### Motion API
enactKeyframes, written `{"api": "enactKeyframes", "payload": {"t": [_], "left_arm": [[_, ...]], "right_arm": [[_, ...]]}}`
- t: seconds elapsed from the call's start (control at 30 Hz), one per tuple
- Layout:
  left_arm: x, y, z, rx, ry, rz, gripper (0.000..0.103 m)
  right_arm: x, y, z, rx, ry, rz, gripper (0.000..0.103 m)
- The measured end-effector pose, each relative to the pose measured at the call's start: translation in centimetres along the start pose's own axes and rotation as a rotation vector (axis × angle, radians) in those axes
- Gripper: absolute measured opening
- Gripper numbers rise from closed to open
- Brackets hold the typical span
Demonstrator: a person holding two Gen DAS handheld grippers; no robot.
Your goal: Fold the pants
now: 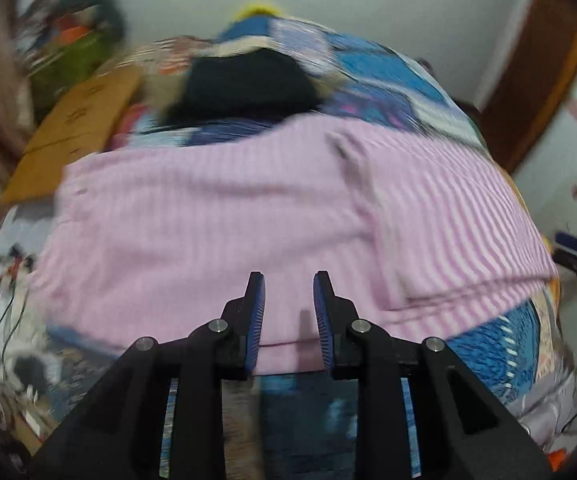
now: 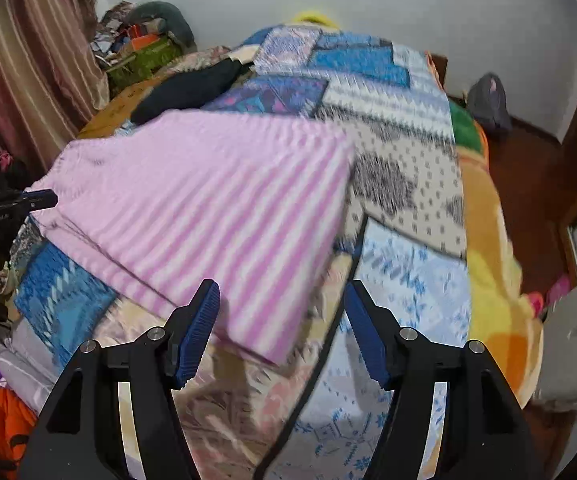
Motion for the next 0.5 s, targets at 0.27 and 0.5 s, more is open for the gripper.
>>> {"api": "enactKeyframes", "payload": {"t": [0.27,0.5], "left_arm": [[-11.6,-1.3,2.0,0.058,0.105,0.243,0.055],[-15.1,-4.6,0.3,0.002,0.06,0.326,0.055]], "right_arm": [[-5.9,5.8,-1.5,0.074,0.055,0.122,0.062],[-11.2,7.7,-5.6,0.045,0.101,0.22,0.062]]}}
Point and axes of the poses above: each gripper's, at about its wrist camera, not at the fingertips, and z roughly against the way its jaws point, x to its right, y to its top, the point moved 9 cm from there along -z, roughly the way its jaws point, and after that the axes turned 7 degrees about y, right-handed, at the moved point
